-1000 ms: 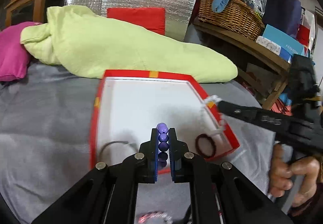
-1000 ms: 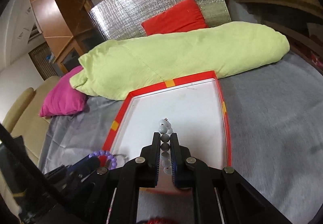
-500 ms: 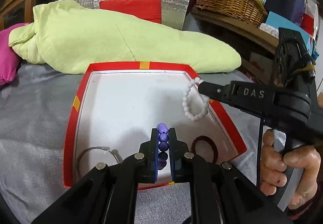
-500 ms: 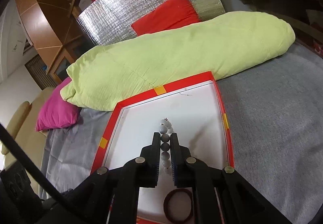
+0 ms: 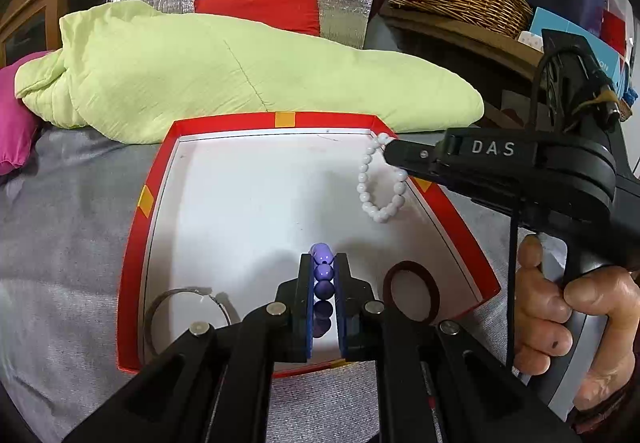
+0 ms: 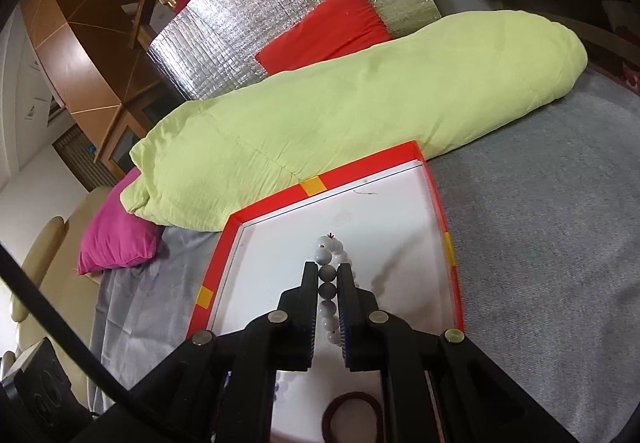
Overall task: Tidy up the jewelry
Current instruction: 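Lower the white bracelet into the box with the right tool while the left releases the purple one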
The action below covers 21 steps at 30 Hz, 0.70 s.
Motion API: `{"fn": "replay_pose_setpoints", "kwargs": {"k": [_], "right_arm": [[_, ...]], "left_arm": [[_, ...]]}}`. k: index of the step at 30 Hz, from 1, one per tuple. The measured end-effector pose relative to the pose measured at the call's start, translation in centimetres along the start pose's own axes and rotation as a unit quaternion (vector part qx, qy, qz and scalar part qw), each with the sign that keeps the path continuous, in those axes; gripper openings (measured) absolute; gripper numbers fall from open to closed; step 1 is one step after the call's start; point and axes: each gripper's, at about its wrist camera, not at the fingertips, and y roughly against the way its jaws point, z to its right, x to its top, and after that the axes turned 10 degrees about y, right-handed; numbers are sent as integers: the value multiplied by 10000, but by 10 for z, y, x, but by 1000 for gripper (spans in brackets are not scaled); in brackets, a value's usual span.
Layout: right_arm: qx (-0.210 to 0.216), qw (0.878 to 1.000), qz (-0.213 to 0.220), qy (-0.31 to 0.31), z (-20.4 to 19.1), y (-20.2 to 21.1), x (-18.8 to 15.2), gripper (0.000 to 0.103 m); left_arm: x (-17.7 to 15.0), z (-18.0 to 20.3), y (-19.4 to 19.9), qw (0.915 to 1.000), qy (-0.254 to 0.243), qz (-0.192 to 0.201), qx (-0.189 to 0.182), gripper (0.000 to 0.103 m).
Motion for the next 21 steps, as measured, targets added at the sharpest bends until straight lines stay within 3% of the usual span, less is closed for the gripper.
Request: {"fn": "replay_pose_setpoints", "kwargs": {"k": [6,17,20,21], "right_arm": [[184,9998,-48,25,-8,-8,1,10],[-110,9989,-212,-411,18,-14,-3,13],[-162,9987,-270,-402,20,-14,-4,14],[-200,9986,-258,-422,22,-11,-4,14]], "left_arm": [[0,2,-4,10000,-18,-42,-14,10],[1,2,-12,9999,30,-106,66,10],[0,1,-14,9997,18,-119,225,14],[0,0,-14,9995,30,-128,274,23]]}}
